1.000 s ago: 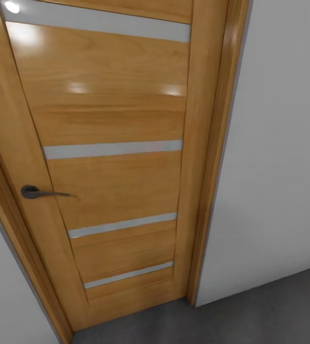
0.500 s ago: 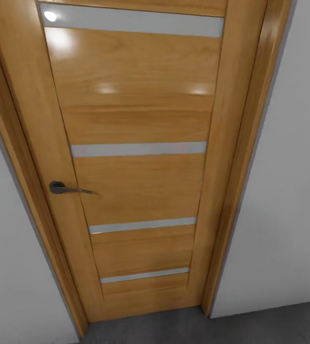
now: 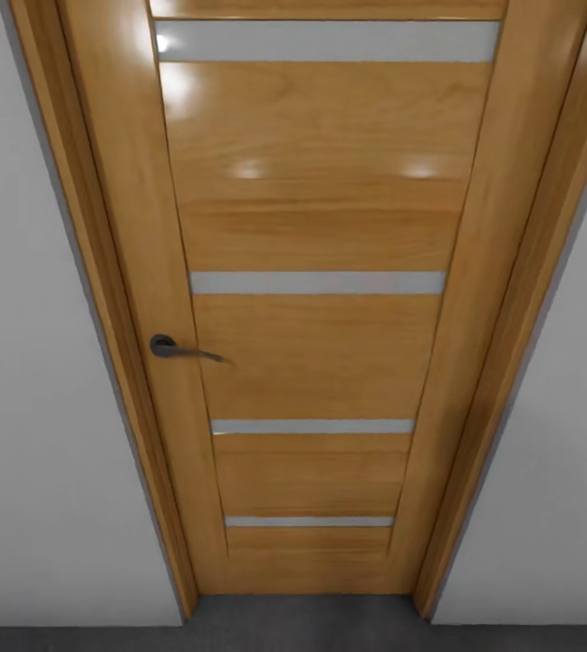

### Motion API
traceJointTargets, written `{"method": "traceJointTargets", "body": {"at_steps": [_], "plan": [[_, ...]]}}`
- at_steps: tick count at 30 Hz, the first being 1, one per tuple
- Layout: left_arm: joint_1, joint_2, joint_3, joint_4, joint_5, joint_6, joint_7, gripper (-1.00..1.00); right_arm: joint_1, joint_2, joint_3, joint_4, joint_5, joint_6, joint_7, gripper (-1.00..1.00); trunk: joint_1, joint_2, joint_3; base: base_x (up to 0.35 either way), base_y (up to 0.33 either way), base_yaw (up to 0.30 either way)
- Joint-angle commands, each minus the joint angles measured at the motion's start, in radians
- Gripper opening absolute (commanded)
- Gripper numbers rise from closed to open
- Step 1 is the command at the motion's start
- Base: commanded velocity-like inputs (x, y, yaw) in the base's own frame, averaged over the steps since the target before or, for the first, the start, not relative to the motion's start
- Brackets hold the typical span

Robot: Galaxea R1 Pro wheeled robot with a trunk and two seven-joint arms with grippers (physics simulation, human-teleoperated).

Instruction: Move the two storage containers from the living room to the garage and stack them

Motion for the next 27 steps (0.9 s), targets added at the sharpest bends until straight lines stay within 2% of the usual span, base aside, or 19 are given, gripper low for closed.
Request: {"method": "traceJointTargets", "body": {"at_steps": [1,8,27], "plan": [[0.0,0.0,0.0,0.0,0.009,-0.002,0.0,1.0,0.0,0.0,0.0,0.0,0.001,-0.003,0.0,1.0,0.0,0.0,-0.001,0.0,0.0,0.278],[0.0,0.0,0.0,0.0,0.009,-0.002,0.0,1.0,0.0,-0.001,0.0,0.0,0.001,-0.004,-0.001,1.0,0.0,0.0,-0.001,0.0,0.0,0.176],[0.0,0.0,0.0,0.0,0.01,-0.002,0.0,1.0,0.0,-0.001,0.001,0.0,0.0,-0.023,0.0,1.0,0.0,0.0,-0.001,0.0,0.0,0.004]]}}
